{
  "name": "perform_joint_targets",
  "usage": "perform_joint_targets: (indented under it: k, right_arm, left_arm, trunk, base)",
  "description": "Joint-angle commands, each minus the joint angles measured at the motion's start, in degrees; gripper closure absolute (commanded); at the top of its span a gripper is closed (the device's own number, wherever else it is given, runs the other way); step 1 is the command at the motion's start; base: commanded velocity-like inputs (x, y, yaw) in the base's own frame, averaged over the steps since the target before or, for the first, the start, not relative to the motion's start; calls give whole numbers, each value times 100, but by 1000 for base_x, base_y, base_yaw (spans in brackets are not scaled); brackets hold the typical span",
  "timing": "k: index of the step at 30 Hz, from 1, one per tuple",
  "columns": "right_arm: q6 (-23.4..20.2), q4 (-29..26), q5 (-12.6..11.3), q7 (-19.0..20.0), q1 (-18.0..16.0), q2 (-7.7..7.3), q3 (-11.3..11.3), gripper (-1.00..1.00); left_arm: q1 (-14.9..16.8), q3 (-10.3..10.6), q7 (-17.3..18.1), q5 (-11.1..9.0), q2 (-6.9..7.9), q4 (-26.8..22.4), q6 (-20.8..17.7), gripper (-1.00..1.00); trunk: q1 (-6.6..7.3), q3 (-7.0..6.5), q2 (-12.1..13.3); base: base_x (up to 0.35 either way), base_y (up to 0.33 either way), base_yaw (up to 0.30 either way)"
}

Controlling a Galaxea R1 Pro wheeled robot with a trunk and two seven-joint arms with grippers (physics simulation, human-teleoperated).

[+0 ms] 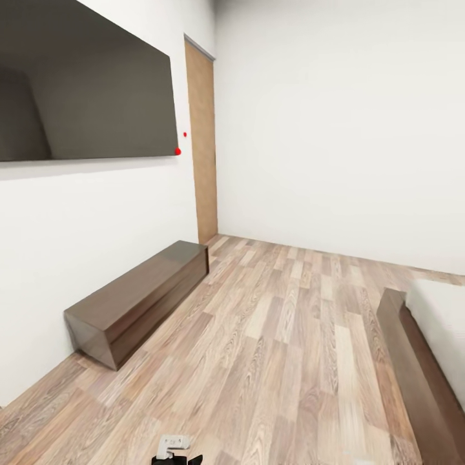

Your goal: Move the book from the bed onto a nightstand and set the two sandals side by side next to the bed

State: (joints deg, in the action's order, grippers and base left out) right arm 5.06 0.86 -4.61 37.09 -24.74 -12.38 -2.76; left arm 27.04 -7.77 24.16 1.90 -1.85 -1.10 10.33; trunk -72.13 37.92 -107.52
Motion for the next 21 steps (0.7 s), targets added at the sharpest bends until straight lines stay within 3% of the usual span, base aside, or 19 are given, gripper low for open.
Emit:
perform_joint_targets:
  k: [1, 21]
  right_arm:
    - [-1, 10, -23, 25, -5, -1, -22, -100]
    - [1, 9, -20, 18, -5, -1, -22, -100]
  left_arm:
    - [3, -40, 18, 20, 0, 4, 12, -100]
    - [3, -40, 18, 20, 0, 4, 12, -100]
  trunk:
    - [1, 3, -3]
    - [1, -53, -3]
  base:
    - [0, 0, -282]
    - [0, 0, -290]
